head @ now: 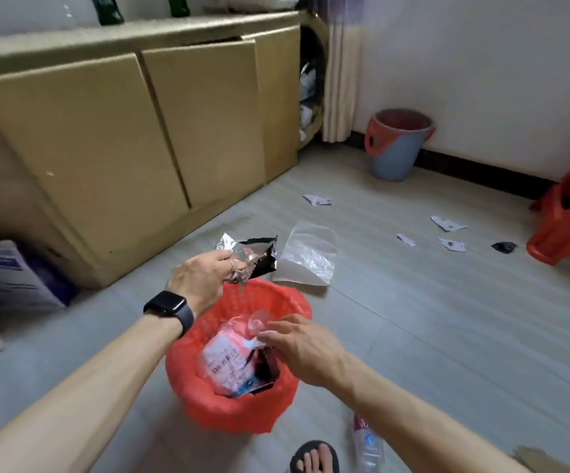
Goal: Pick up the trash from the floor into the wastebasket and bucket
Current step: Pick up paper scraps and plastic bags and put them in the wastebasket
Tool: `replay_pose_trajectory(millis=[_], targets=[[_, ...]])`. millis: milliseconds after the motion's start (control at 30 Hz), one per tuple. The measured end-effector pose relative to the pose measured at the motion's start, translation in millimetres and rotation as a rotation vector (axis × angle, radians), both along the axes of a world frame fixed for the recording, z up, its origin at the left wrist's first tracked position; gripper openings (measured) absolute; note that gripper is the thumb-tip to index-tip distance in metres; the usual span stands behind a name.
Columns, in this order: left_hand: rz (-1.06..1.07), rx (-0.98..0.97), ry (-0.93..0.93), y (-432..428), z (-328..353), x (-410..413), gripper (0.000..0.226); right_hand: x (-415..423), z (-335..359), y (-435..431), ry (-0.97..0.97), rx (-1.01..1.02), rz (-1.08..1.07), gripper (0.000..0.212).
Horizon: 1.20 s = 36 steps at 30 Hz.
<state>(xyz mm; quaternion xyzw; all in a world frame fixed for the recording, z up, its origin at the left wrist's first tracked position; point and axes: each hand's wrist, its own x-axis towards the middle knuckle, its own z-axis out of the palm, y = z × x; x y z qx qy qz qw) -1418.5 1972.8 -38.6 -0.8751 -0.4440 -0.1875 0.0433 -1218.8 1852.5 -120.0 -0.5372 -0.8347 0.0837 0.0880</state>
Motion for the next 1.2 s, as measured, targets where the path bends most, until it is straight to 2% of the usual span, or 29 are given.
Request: replay_pose_trajectory(millis=[67, 100, 167, 233, 267, 367, 433, 500, 600, 733, 767, 833, 867, 933, 1000, 1067, 1100, 1200], targets=[[-0.063, -0.016, 0.001, -8, 3, -10, 0.042, -1, 2, -10, -0.056, -0.113, -0.024, 0.062], [-0.111, 0.002, 0.004, -11, 5, -12, 0.041, 3, 9, -15, -0.051, -0.152, -0.07, 0.066], [-0.223, 0.066, 0.062, -18, 9, -10, 0.036, 19, 29, -22, 0.039, -0.123, -0.195, 0.056], [-0.37, 0.188, 0.129, -25, 10, 2, 0.021, 42, 63, -31, 0.222, -0.07, -0.403, 0.042], [-0.452, 0.234, 0.155, -29, 9, 11, 0.02, 54, 80, -35, 0.316, -0.048, -0.493, 0.041], [-0.699, 0.365, 0.196, -52, 18, 55, 0.022, 88, 130, -60, 0.497, -0.125, -0.612, 0.064], [-0.872, 0.46, 0.12, -78, 31, 94, 0.028, 109, 147, -87, 0.522, -0.213, -0.632, 0.078], [-0.987, 0.501, 0.052, -101, 45, 123, 0.027, 125, 147, -111, 0.679, -0.269, -0.674, 0.067], [-1.087, 0.514, 0.006, -123, 53, 158, 0.02, 149, 145, -153, 0.987, -0.205, -0.782, 0.04], [-1.078, 0.428, -0.057, -134, 50, 186, 0.018, 168, 147, -186, 1.214, -0.193, -0.857, 0.038], [-1.084, 0.415, -0.066, -138, 49, 190, 0.017, 169, 148, -189, 1.217, -0.184, -0.862, 0.034], [-1.088, 0.387, -0.093, -150, 53, 200, 0.015, 171, 149, -196, 1.101, -0.156, -0.903, 0.021], [-1.047, 0.319, -0.14, -160, 56, 205, 0.021, 174, 145, -202, 1.082, -0.142, -0.927, 0.018], [-0.83, 0.036, -0.319, -169, 65, 209, 0.039, 179, 147, -206, 1.131, -0.112, -0.942, 0.017], [-0.598, -0.401, -0.499, -175, 77, 216, 0.047, 185, 151, -212, 1.217, -0.094, -0.941, 0.015], [-0.48, -0.851, -0.655, -176, 82, 223, 0.053, 188, 154, -218, 1.293, -0.093, -0.907, 0.014], [-0.446, -0.986, -0.731, -174, 82, 225, 0.053, 187, 156, -219, 1.31, -0.096, -0.889, 0.016], [-0.401, -1.179, -0.866, -175, 79, 227, 0.039, 188, 159, -223, 1.372, -0.107, -0.868, 0.02]])
